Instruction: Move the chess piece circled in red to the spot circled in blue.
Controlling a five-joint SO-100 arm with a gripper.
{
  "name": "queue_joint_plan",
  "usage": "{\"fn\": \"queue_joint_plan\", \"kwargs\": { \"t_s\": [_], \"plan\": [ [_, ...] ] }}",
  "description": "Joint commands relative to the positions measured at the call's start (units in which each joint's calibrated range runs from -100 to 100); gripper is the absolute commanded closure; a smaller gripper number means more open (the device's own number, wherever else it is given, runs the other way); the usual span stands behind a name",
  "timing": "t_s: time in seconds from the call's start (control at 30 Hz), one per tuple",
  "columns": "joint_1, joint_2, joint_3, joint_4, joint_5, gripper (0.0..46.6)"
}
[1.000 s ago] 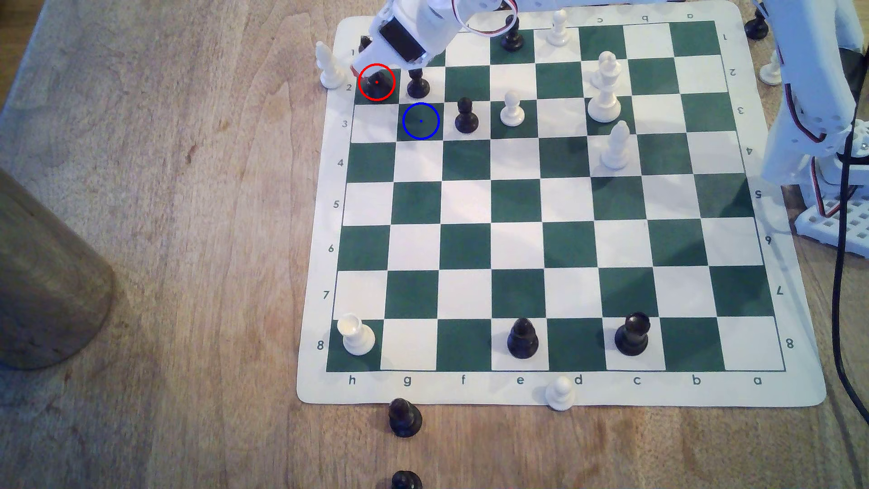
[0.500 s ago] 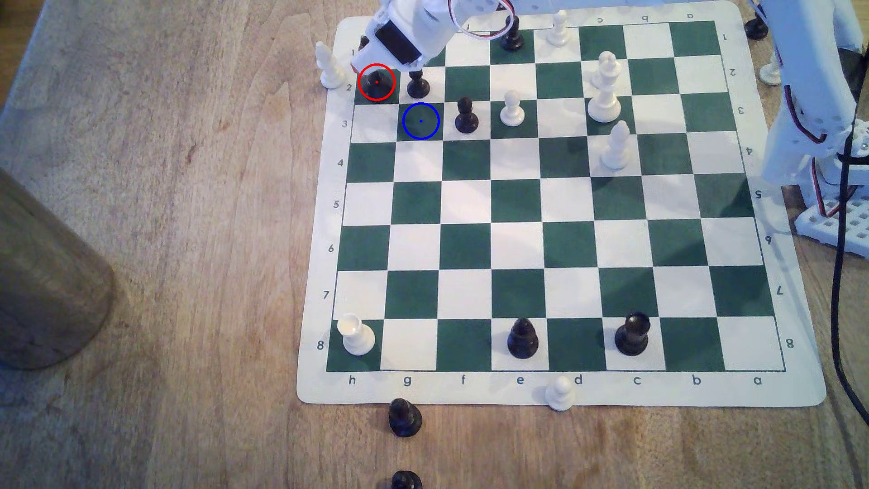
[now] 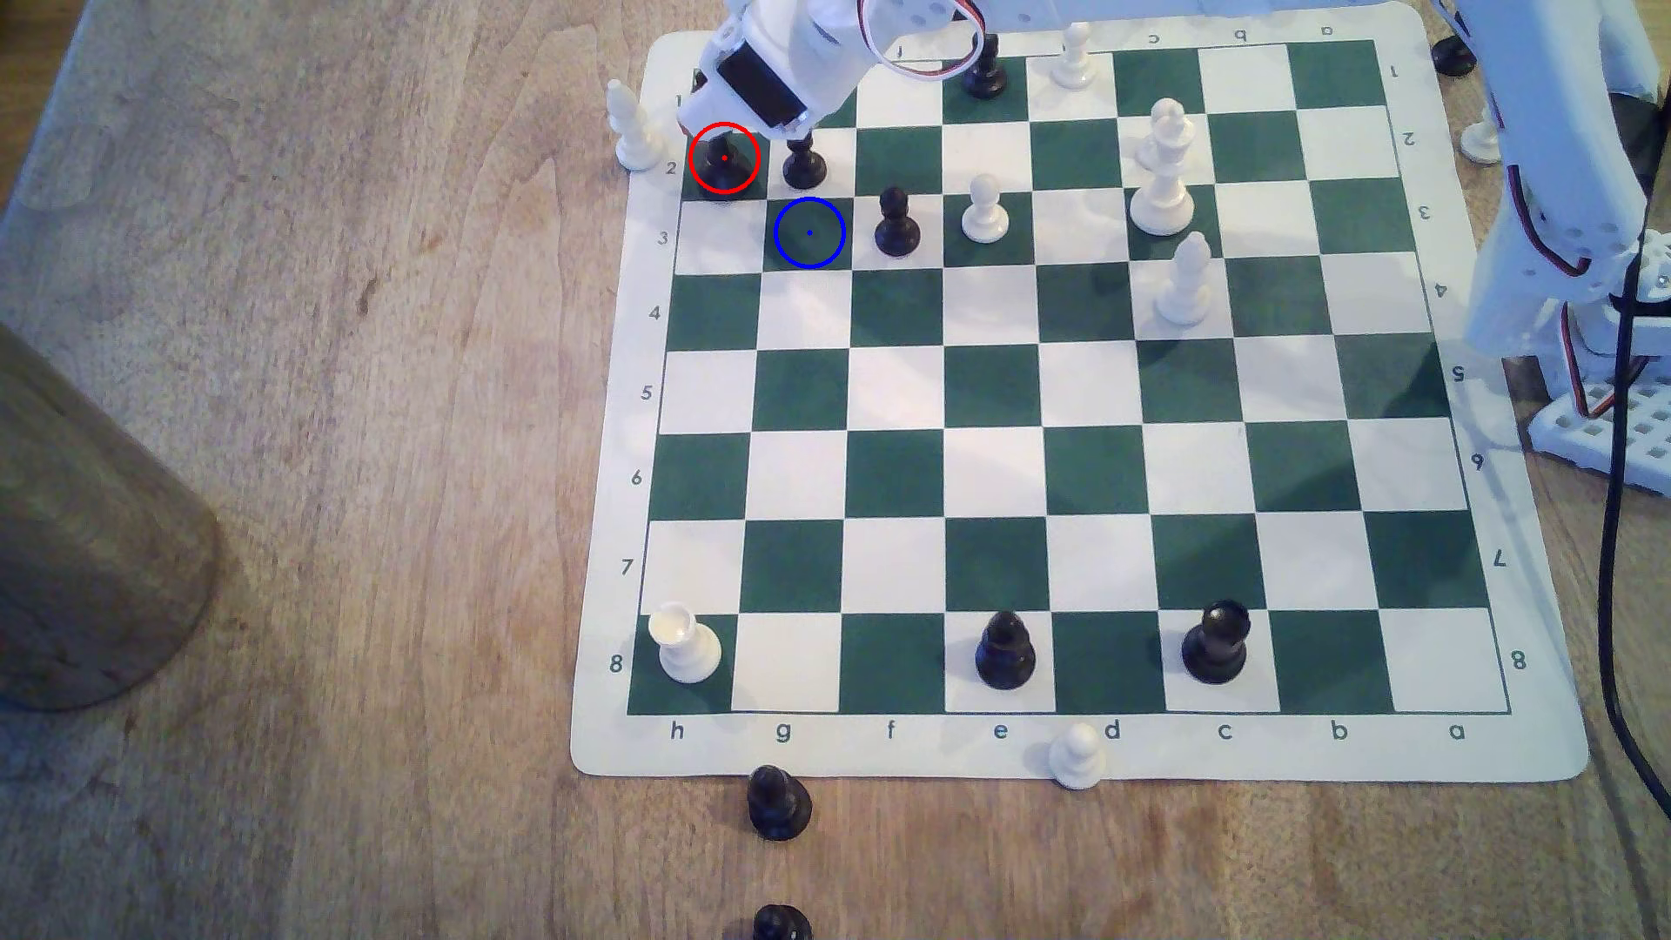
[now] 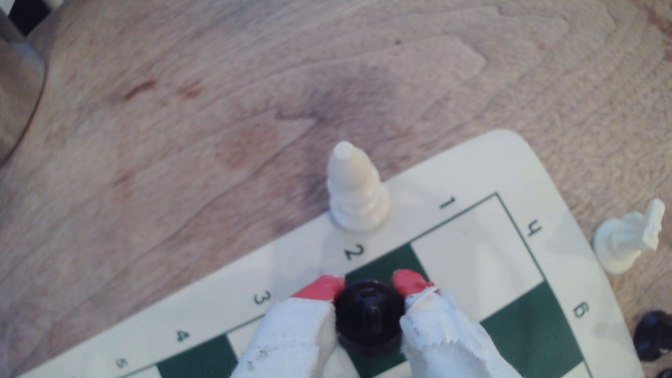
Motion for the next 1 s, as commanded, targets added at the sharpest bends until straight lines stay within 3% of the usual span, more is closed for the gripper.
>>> {"fn": "queue_joint_plan", "kwargs": {
  "t_s": [0.0, 0.43, 0.77, 0.97],
  "plan": [
    [0.0, -3.7, -5.1, 0.0, 0.2, 43.9],
    [-0.2, -15.3, -7.9, 9.0, -0.2, 44.4],
    [-3.3, -29.7, 16.6, 3.0, 0.0, 44.7],
    [-3.8, -33.1, 25.1, -0.2, 0.0, 44.8]
  ]
}}
